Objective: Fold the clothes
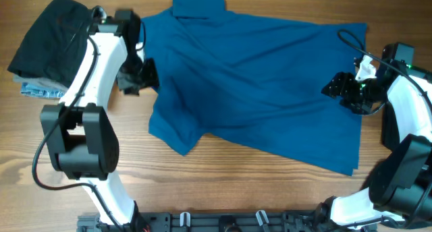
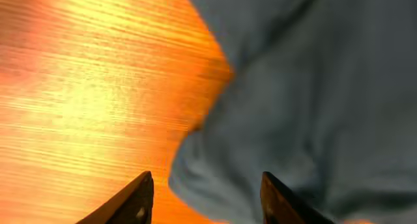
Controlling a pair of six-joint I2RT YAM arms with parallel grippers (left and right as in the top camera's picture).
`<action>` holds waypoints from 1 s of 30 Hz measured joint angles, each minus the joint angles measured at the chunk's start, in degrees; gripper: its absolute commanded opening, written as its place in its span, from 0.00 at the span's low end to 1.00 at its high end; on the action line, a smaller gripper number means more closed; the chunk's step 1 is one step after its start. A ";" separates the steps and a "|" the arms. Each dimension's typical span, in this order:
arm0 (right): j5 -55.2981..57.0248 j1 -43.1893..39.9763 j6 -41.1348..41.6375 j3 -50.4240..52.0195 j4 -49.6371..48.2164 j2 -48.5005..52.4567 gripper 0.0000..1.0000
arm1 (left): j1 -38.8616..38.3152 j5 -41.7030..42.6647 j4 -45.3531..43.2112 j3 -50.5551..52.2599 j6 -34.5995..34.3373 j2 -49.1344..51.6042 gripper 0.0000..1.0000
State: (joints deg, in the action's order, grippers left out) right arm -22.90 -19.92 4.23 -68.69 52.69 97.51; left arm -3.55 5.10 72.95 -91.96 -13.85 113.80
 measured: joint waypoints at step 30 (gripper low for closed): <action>17.70 -5.31 10.93 -0.07 3.34 0.20 0.41 | 7.06 3.80 13.31 18.01 -3.23 0.61 0.41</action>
State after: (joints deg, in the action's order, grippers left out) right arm -5.19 -25.23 15.16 -68.75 56.03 97.71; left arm 3.51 8.91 86.26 -73.95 -17.08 114.41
